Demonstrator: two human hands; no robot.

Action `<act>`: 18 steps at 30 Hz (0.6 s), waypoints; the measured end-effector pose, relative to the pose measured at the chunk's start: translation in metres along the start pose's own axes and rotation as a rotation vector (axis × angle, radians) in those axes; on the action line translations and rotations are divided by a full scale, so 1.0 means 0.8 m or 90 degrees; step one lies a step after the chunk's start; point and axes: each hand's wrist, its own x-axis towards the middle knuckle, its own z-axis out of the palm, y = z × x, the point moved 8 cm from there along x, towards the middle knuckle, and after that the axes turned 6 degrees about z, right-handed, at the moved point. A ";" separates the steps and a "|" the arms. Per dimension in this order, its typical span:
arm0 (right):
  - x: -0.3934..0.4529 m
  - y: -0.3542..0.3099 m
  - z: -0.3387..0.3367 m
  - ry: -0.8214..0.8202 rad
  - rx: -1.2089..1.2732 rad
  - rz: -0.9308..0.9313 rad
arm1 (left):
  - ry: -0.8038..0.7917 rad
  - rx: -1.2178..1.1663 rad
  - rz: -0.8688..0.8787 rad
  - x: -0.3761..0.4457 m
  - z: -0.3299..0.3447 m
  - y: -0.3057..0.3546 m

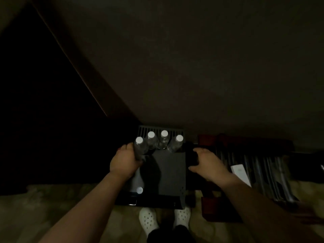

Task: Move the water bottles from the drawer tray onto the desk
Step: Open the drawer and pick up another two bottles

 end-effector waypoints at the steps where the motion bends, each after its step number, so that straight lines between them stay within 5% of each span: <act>1: 0.015 0.004 0.010 -0.003 0.022 0.006 | 0.009 -0.021 -0.009 0.011 0.008 -0.006; 11: 0.158 0.020 0.092 0.025 0.070 0.038 | 0.081 -0.201 -0.044 0.089 0.097 -0.058; 18: 0.213 0.013 0.103 0.086 0.269 0.004 | 0.152 -0.246 -0.052 0.115 0.103 -0.054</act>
